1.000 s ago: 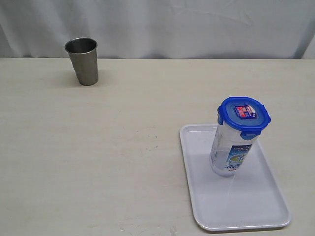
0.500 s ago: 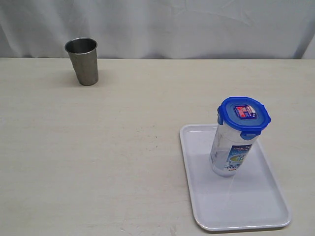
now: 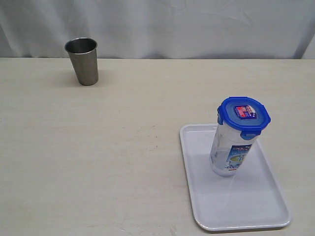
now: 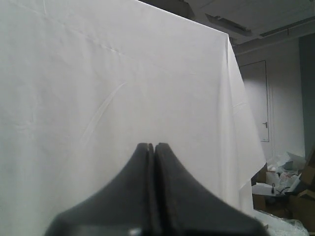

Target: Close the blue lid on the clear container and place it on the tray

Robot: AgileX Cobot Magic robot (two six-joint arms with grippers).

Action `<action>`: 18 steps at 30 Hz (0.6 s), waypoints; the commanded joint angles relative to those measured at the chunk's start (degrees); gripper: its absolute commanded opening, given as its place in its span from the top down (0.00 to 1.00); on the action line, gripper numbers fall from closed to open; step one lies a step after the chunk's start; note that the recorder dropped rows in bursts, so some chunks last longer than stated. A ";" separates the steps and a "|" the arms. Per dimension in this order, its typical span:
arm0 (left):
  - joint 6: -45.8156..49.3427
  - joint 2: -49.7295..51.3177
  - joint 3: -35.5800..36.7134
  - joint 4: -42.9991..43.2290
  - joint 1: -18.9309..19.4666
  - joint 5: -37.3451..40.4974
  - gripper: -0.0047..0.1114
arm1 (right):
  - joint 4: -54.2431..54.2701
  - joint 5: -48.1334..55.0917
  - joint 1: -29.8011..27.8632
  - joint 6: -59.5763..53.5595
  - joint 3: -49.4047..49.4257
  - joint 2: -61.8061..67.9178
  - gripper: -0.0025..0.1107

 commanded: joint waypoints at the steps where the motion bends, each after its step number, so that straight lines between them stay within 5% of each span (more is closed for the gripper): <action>1: 6.35 -0.33 0.95 -14.52 -0.06 0.83 0.96 | -0.35 -0.44 0.00 0.01 0.12 -0.24 0.94; 10: 74.23 -5.08 7.92 -76.34 -0.06 3.03 0.96 | -0.35 -0.44 0.00 0.01 0.12 -0.24 0.94; 14: 89.72 -8.86 11.21 -87.62 1.03 4.98 0.96 | -0.35 -0.44 0.00 0.01 0.12 -0.24 0.94; 18: 94.55 -12.49 14.80 -91.03 4.93 6.33 0.96 | -0.35 -0.44 0.00 0.01 0.12 -0.24 0.94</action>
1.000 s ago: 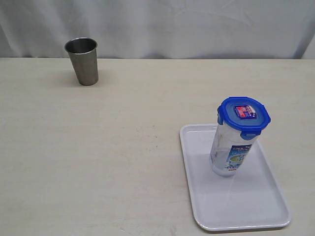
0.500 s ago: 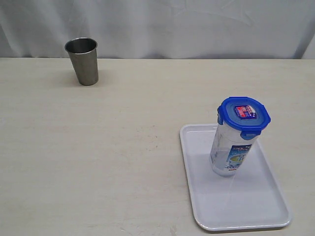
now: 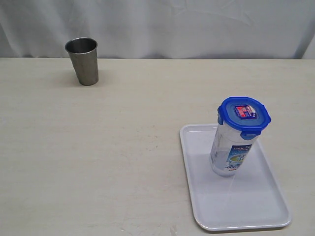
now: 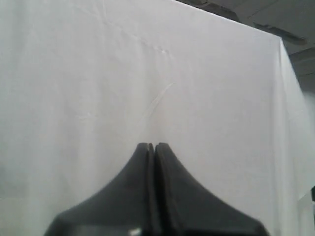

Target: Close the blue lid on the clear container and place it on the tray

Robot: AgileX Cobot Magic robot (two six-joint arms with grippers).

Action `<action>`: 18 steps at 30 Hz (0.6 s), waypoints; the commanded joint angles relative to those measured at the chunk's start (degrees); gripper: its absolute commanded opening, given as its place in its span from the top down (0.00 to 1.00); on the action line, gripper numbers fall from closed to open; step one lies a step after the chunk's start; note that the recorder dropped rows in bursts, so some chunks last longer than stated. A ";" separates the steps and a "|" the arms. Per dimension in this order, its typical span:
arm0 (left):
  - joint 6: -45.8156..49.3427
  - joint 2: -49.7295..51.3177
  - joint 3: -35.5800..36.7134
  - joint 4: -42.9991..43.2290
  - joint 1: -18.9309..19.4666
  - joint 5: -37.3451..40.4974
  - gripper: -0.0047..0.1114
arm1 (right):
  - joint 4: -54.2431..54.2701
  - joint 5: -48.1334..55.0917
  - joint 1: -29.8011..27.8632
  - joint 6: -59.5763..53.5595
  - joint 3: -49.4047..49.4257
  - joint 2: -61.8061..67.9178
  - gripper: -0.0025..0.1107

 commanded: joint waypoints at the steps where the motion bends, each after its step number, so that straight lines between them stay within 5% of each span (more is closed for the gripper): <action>1: 6.09 -2.98 3.75 -5.90 4.31 1.56 0.96 | -0.35 -0.44 0.00 0.01 0.12 -0.24 0.94; 7: 9.91 -2.98 8.03 -15.50 12.00 3.69 0.96 | -0.35 -0.59 0.00 0.01 0.12 -0.24 0.94; 18: 10.24 -2.98 18.38 -8.62 20.17 7.22 0.96 | -0.35 -0.59 0.00 0.01 0.12 -0.24 0.94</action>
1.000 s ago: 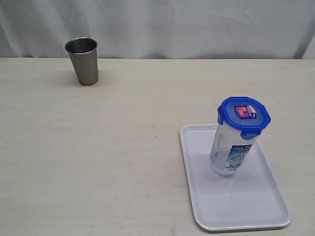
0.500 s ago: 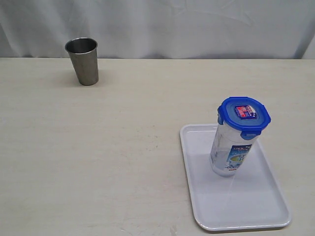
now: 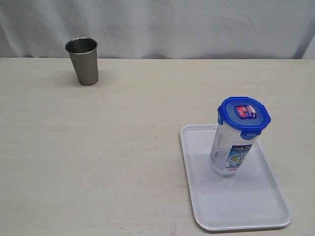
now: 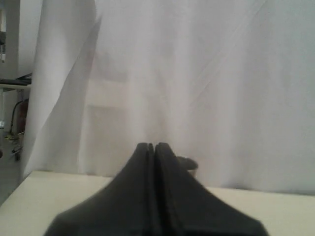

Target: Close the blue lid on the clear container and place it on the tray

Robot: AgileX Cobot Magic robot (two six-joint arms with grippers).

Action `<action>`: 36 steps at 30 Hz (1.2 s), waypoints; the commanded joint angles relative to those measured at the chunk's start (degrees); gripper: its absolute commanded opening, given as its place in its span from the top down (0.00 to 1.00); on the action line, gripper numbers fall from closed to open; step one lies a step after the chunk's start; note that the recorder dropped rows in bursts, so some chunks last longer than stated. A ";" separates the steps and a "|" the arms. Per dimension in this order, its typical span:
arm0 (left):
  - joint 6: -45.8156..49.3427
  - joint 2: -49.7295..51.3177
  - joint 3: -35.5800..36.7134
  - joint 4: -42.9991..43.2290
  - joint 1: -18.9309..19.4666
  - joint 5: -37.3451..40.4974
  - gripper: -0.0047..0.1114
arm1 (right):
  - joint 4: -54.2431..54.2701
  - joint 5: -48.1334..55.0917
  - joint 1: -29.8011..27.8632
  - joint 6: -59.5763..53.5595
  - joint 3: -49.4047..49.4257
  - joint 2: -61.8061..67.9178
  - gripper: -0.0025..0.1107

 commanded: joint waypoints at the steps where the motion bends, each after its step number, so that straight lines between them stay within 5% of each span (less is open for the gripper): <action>1: 0.35 -0.04 5.05 5.34 1.05 -1.42 0.96 | -0.35 -0.59 0.00 0.01 0.12 -0.24 0.94; 4: 0.21 -0.04 7.25 6.98 1.05 -5.13 0.96 | -0.35 -0.59 0.00 0.01 0.12 -0.24 0.94; 19: -0.24 -0.04 7.25 8.36 1.05 14.17 0.96 | -0.35 -0.49 0.00 0.01 0.12 -0.24 0.94; 36: -0.94 -0.04 7.25 8.46 1.05 14.06 0.96 | -0.35 -0.49 0.00 0.01 0.12 -0.24 0.94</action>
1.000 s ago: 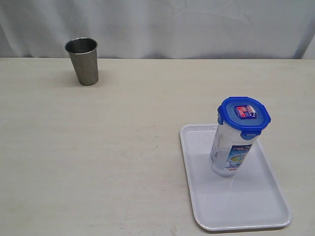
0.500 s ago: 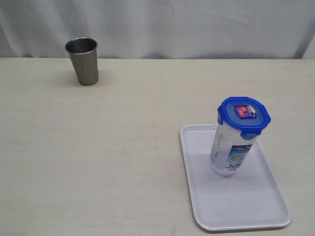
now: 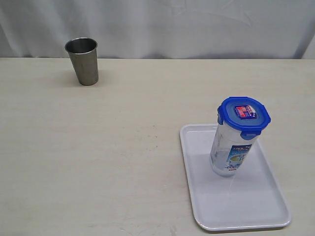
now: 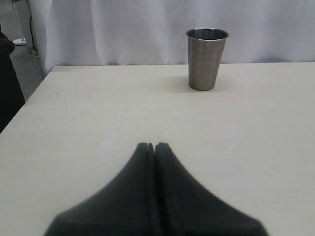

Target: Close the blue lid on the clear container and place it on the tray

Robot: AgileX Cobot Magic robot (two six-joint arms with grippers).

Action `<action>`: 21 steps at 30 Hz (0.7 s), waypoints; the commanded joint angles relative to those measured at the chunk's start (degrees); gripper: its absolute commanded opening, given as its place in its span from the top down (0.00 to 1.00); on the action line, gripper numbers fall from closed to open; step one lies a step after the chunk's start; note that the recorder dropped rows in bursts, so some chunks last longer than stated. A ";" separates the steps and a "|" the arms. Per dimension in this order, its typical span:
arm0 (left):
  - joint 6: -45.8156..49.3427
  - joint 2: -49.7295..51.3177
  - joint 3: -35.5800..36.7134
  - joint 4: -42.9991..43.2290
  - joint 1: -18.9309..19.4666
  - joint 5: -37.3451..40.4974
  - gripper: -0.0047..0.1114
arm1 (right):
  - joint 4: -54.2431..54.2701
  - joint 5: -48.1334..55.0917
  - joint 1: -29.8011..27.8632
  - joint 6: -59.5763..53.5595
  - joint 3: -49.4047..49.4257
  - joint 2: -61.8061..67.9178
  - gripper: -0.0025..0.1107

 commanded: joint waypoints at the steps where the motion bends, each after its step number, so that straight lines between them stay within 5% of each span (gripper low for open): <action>1: -0.54 -0.04 0.14 0.00 0.20 -0.26 0.96 | -0.35 -0.39 0.00 0.01 0.12 -0.24 0.94; 21: -0.54 -0.04 0.14 0.00 0.20 -0.26 0.96 | -1.16 -2.09 0.00 -0.17 0.71 -0.24 0.94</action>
